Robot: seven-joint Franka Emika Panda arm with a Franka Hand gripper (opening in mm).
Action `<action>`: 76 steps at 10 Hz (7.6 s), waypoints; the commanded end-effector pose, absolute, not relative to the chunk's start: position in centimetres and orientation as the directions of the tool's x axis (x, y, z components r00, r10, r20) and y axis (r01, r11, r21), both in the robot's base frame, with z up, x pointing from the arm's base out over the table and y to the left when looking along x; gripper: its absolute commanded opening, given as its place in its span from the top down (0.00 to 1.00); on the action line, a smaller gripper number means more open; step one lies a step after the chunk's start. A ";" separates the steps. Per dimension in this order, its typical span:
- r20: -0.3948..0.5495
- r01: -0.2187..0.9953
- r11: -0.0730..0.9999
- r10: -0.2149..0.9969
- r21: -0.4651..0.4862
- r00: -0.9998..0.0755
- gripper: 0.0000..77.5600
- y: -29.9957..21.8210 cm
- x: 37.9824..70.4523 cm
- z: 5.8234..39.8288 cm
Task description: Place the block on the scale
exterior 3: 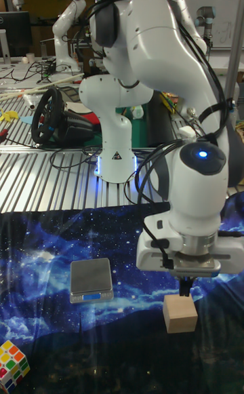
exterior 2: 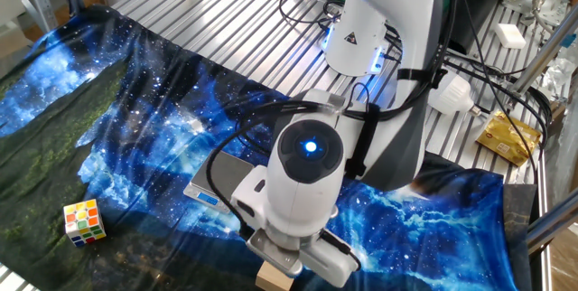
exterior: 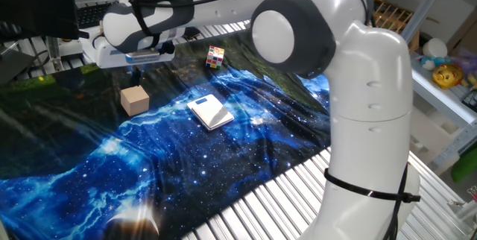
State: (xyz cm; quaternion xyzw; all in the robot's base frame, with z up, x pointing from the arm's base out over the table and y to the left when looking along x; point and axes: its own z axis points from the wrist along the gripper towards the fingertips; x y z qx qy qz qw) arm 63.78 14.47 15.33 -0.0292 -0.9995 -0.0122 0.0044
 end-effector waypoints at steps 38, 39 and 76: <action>0.023 -0.020 1.000 -0.019 -0.010 -1.000 0.00 14.5 64.6 10.3; 0.023 -0.021 1.000 -0.020 -0.010 -1.000 0.00 14.6 64.6 10.2; 0.043 0.034 0.999 0.035 -0.030 -0.998 0.98 8.7 61.8 15.1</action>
